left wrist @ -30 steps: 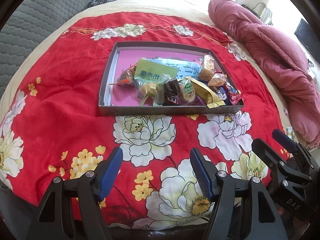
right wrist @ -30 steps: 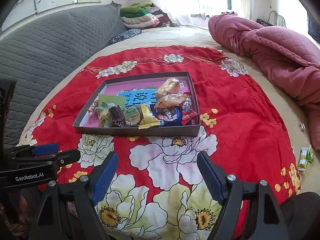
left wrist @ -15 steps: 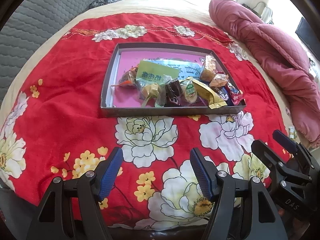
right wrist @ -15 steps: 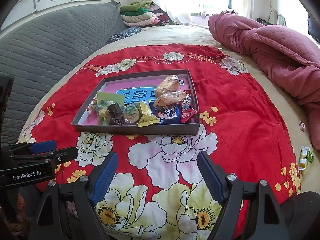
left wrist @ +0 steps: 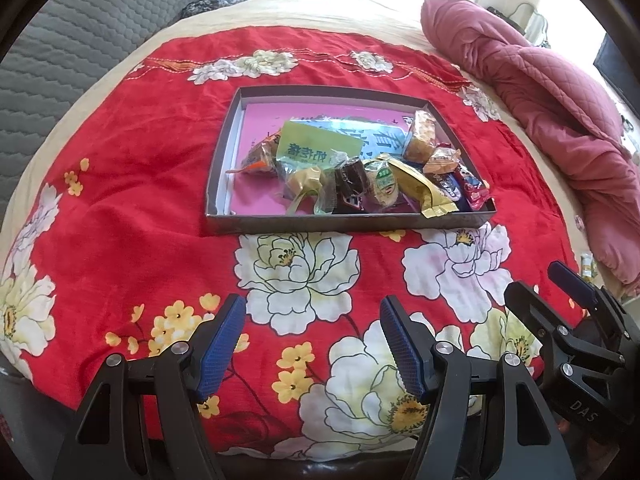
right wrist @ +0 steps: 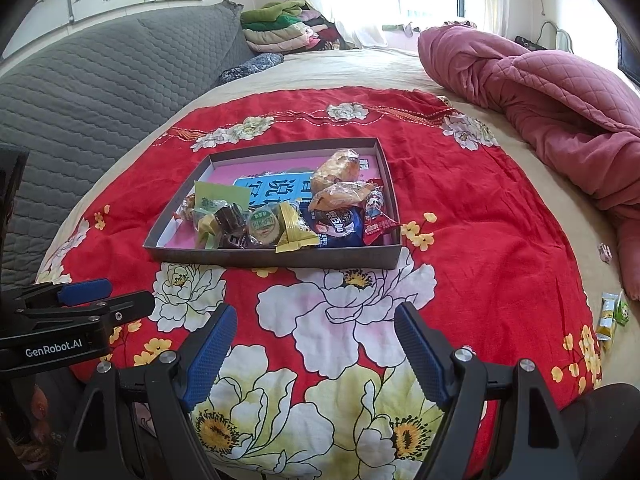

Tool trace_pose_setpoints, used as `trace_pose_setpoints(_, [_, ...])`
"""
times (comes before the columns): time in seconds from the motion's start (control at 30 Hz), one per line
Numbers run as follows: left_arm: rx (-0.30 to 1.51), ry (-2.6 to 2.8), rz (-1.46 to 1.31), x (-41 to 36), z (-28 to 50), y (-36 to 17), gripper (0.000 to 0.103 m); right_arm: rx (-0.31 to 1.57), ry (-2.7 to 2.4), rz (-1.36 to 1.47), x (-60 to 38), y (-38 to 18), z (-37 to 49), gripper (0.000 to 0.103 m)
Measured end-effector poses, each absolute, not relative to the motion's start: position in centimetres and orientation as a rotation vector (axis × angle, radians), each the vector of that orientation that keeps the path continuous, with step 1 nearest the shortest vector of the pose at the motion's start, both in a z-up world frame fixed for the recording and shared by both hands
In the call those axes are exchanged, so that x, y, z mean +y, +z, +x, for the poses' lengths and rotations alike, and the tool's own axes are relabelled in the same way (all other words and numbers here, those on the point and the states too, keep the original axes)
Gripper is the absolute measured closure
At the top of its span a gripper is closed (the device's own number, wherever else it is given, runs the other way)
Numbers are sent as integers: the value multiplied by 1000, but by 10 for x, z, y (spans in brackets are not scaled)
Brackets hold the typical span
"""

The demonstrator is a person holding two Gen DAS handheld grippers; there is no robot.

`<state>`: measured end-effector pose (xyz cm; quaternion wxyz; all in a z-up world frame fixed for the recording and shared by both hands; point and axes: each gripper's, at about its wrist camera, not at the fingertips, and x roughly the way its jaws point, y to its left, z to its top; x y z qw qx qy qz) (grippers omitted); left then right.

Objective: Organize snacks

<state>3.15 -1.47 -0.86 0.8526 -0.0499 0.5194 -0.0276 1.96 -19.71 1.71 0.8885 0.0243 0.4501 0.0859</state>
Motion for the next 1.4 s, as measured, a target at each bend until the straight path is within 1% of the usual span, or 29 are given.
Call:
trace_pose_setpoints(1.27, [1096, -9, -91, -11, 33, -10, 32, 954, 188, 48, -196, 11, 20, 23])
trace_pose_setpoints(1.4, [1060, 6, -138, -2, 34, -7, 32, 946, 199, 56, -196, 10, 22, 23])
